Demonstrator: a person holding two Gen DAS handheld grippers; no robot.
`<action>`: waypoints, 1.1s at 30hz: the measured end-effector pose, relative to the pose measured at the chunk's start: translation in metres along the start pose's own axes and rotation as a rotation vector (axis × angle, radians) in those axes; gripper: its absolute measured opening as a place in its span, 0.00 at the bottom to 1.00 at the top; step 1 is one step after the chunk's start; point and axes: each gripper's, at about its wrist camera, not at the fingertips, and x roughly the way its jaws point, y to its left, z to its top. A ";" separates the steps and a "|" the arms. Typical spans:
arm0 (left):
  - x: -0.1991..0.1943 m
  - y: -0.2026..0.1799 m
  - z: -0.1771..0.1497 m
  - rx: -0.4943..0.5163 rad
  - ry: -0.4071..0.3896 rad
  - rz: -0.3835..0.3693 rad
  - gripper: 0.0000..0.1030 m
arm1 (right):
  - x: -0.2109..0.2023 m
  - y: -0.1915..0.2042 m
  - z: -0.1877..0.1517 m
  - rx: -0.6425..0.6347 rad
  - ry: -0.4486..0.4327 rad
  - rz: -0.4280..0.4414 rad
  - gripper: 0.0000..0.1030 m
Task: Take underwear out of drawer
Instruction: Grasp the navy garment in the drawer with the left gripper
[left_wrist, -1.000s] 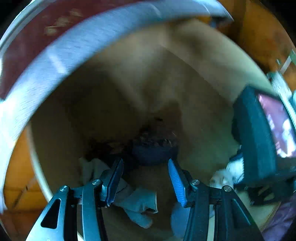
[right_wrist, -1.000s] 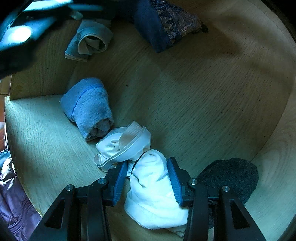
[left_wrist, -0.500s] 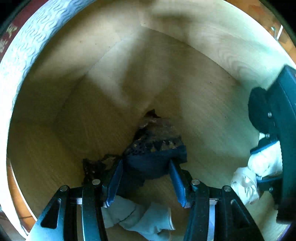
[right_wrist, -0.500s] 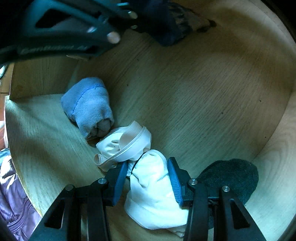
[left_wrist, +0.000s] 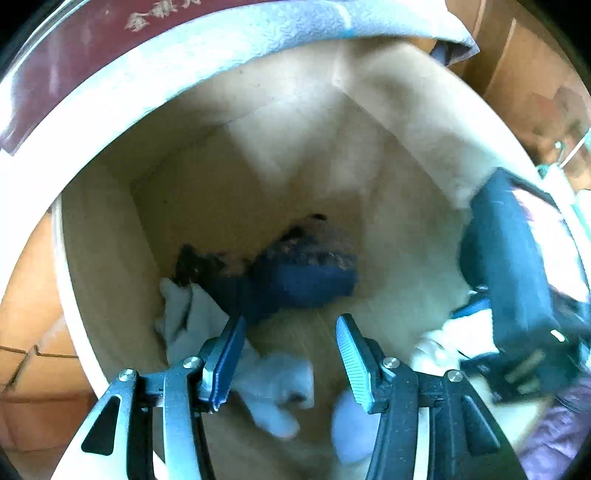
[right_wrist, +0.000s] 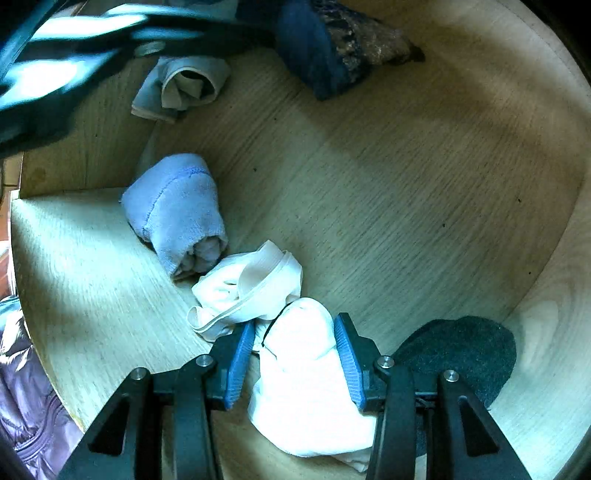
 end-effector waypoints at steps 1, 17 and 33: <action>-0.008 -0.002 -0.002 -0.009 -0.009 0.003 0.50 | 0.000 0.001 0.001 -0.006 0.000 0.004 0.39; -0.035 -0.016 -0.059 -0.072 -0.041 -0.059 0.51 | -0.017 0.023 -0.014 -0.014 -0.089 -0.061 0.25; -0.038 -0.008 -0.068 -0.093 -0.077 -0.092 0.51 | -0.073 0.033 -0.035 0.078 -0.249 -0.120 0.24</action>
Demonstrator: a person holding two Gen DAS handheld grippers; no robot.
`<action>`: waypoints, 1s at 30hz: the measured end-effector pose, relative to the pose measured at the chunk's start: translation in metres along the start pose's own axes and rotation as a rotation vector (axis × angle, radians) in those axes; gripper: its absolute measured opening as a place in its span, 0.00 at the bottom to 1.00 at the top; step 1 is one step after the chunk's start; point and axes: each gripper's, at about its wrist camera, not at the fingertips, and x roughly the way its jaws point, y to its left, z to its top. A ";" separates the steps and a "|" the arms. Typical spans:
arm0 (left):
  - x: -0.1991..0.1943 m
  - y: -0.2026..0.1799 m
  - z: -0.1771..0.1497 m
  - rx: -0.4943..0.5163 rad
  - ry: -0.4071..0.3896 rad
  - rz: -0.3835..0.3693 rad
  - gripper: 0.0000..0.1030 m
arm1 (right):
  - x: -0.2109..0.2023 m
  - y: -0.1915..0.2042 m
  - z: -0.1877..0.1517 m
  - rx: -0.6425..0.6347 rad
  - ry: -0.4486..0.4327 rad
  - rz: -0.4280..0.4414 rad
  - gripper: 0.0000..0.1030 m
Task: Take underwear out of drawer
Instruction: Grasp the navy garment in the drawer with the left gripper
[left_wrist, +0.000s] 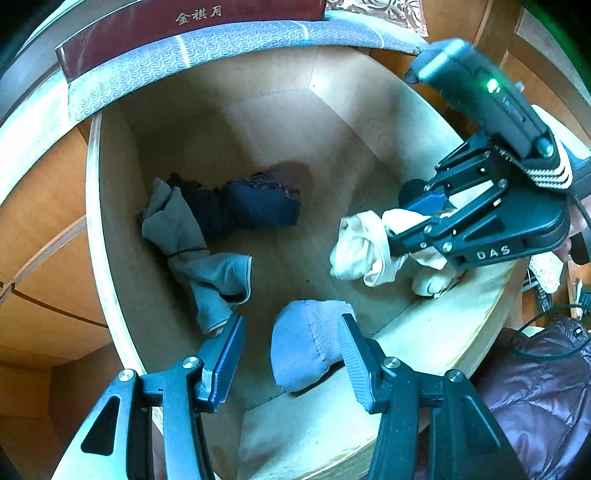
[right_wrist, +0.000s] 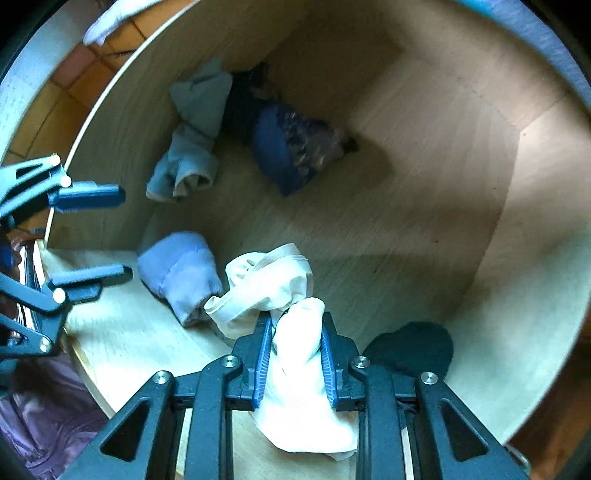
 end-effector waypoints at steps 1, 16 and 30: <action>0.002 0.000 0.001 0.003 -0.003 0.002 0.51 | -0.006 -0.003 0.001 0.007 -0.013 0.001 0.24; 0.003 0.003 0.030 0.044 -0.027 0.030 0.51 | -0.087 -0.035 -0.035 0.140 -0.221 -0.043 0.24; 0.053 0.005 0.077 0.082 0.078 0.129 0.57 | -0.159 -0.054 -0.064 0.262 -0.377 -0.064 0.24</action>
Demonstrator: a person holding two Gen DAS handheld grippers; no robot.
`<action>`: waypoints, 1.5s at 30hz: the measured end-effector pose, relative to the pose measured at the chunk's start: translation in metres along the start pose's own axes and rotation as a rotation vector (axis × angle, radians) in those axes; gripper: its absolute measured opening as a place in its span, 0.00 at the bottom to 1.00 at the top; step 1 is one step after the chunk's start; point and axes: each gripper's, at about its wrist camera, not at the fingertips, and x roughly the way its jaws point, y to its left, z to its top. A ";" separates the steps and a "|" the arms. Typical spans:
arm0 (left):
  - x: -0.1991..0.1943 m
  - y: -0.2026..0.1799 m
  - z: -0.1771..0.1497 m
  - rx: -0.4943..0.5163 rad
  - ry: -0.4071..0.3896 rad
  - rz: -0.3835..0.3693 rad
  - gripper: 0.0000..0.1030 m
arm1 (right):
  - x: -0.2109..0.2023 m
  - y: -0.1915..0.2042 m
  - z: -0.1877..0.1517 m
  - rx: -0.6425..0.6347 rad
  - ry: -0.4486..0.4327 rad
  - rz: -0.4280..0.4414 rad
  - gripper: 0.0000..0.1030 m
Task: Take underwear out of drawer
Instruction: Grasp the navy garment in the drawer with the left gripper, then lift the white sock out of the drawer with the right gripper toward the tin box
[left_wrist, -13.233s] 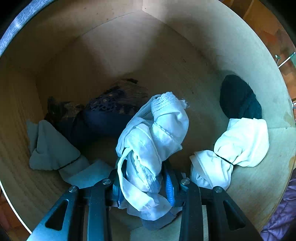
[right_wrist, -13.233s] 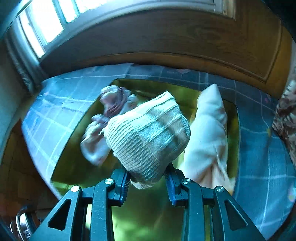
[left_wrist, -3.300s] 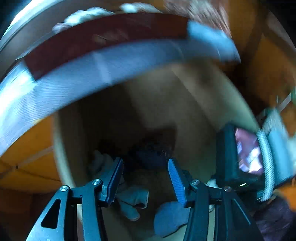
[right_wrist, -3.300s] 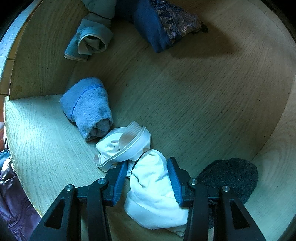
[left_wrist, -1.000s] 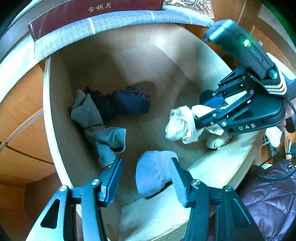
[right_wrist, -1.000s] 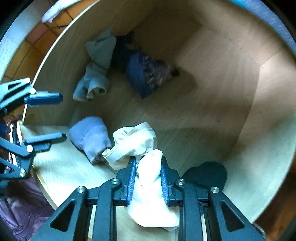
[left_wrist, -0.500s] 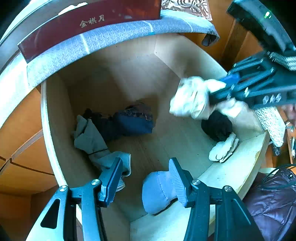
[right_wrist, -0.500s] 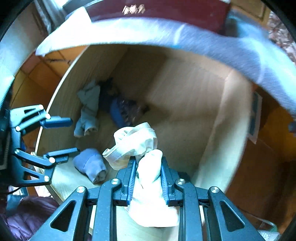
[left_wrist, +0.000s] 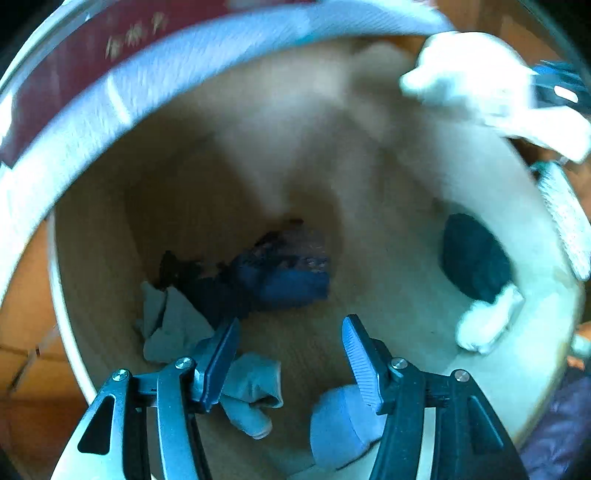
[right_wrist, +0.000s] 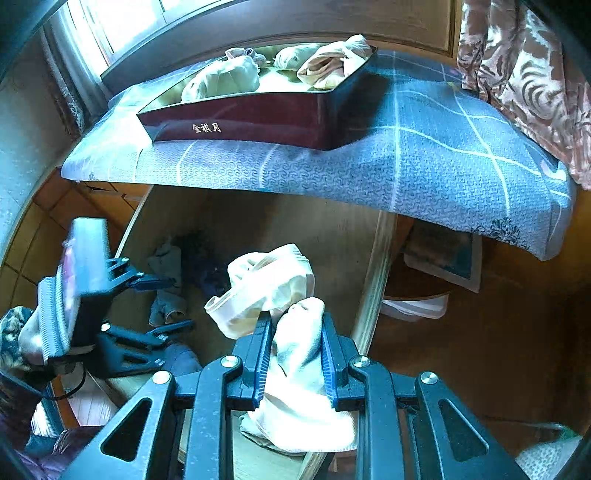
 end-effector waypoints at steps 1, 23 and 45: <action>0.006 0.003 0.004 -0.026 0.015 -0.024 0.57 | -0.001 0.001 -0.002 0.000 0.001 0.000 0.24; 0.035 -0.002 0.020 0.061 0.036 0.121 0.33 | 0.024 -0.003 -0.019 -0.053 0.096 0.019 0.24; -0.005 0.028 0.009 -0.143 -0.079 -0.412 0.04 | 0.035 0.003 -0.028 -0.033 0.102 0.006 0.24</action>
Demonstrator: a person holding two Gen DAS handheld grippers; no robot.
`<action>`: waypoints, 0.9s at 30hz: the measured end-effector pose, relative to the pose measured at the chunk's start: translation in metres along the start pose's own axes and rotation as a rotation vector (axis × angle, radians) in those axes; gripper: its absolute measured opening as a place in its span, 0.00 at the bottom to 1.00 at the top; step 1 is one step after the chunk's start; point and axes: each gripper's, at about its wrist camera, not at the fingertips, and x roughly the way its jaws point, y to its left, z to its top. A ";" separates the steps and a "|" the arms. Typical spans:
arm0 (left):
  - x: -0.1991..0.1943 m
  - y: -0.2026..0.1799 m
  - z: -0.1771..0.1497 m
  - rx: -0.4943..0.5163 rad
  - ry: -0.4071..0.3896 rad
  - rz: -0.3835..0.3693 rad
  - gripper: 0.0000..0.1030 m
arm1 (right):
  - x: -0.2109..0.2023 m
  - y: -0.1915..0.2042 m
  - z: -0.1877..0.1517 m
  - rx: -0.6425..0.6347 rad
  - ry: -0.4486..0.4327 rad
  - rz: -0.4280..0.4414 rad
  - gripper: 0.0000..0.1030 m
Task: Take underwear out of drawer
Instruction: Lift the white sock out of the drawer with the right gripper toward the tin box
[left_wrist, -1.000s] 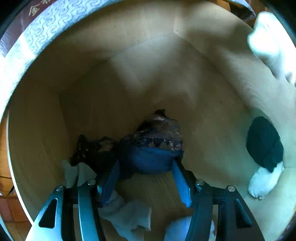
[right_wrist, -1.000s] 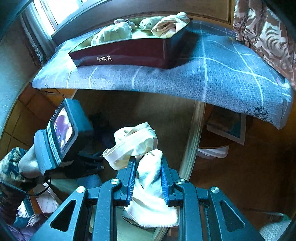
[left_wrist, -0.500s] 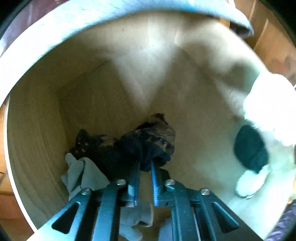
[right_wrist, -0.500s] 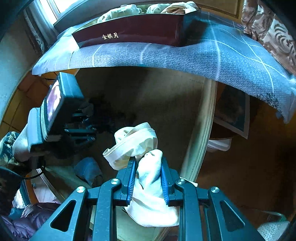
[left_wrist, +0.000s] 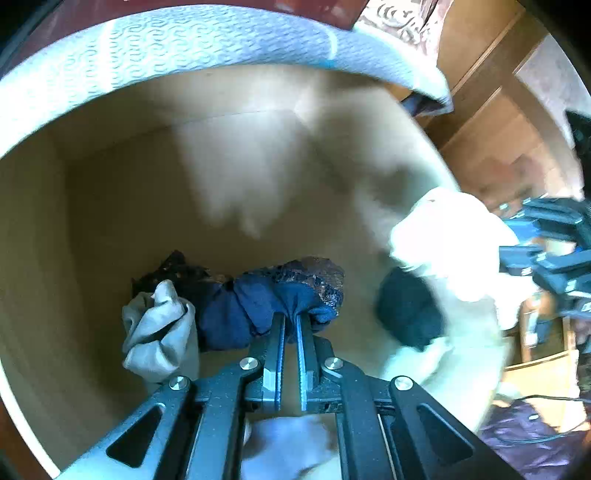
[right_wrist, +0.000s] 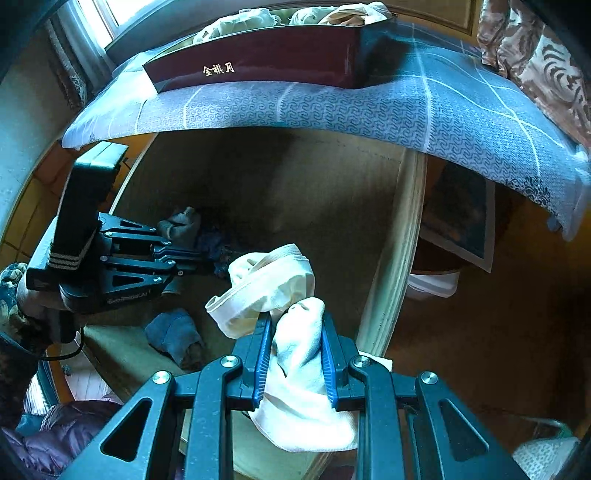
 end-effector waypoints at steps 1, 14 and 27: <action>-0.001 -0.006 -0.001 0.012 -0.001 0.017 0.04 | 0.000 0.000 0.000 0.002 -0.002 0.000 0.24; -0.001 -0.029 -0.013 0.049 -0.003 0.068 0.04 | -0.011 0.000 0.006 0.003 -0.042 -0.011 0.24; 0.004 -0.027 -0.035 0.026 0.001 0.064 0.04 | -0.066 0.003 0.059 -0.017 -0.206 -0.013 0.24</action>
